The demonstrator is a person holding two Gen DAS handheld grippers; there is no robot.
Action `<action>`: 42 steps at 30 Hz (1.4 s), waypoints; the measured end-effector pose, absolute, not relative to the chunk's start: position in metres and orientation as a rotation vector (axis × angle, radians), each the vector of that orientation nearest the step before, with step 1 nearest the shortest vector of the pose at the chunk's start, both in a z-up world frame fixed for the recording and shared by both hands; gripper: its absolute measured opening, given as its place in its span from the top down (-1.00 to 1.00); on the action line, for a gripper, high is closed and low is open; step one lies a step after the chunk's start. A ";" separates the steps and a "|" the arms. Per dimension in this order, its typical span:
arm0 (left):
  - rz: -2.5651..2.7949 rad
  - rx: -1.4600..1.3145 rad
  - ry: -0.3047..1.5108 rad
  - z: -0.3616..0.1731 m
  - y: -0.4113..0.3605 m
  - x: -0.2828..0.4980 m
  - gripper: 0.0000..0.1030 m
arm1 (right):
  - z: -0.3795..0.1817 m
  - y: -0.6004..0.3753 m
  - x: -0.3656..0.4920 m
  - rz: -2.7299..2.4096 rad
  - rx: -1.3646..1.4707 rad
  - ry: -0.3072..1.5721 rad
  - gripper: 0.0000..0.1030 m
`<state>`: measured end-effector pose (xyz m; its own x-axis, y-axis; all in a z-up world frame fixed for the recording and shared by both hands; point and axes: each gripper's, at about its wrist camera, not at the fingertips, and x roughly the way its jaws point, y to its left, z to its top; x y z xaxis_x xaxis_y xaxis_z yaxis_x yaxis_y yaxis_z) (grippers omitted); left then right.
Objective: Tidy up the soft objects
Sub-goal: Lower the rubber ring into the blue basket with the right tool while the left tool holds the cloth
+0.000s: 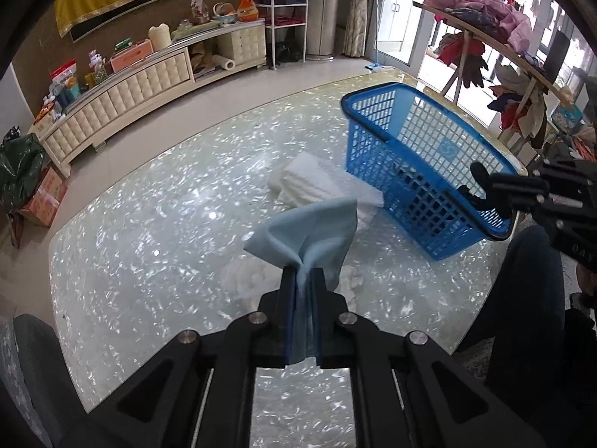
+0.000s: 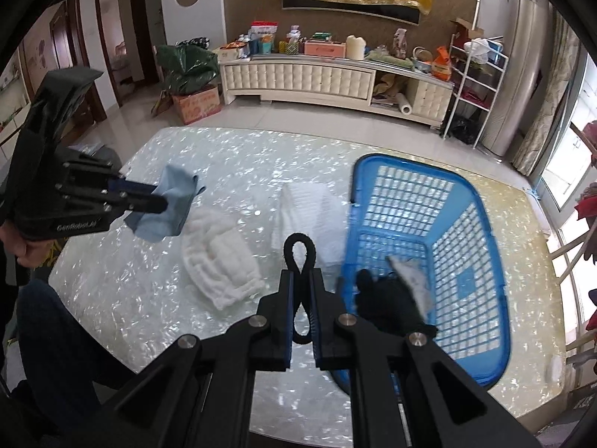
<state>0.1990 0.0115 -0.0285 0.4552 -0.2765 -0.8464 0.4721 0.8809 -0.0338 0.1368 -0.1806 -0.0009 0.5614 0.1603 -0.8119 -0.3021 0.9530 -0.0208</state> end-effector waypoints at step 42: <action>-0.523 0.197 1.027 -0.044 -0.035 0.233 0.87 | -0.077 -0.248 0.232 0.090 -0.227 1.249 0.54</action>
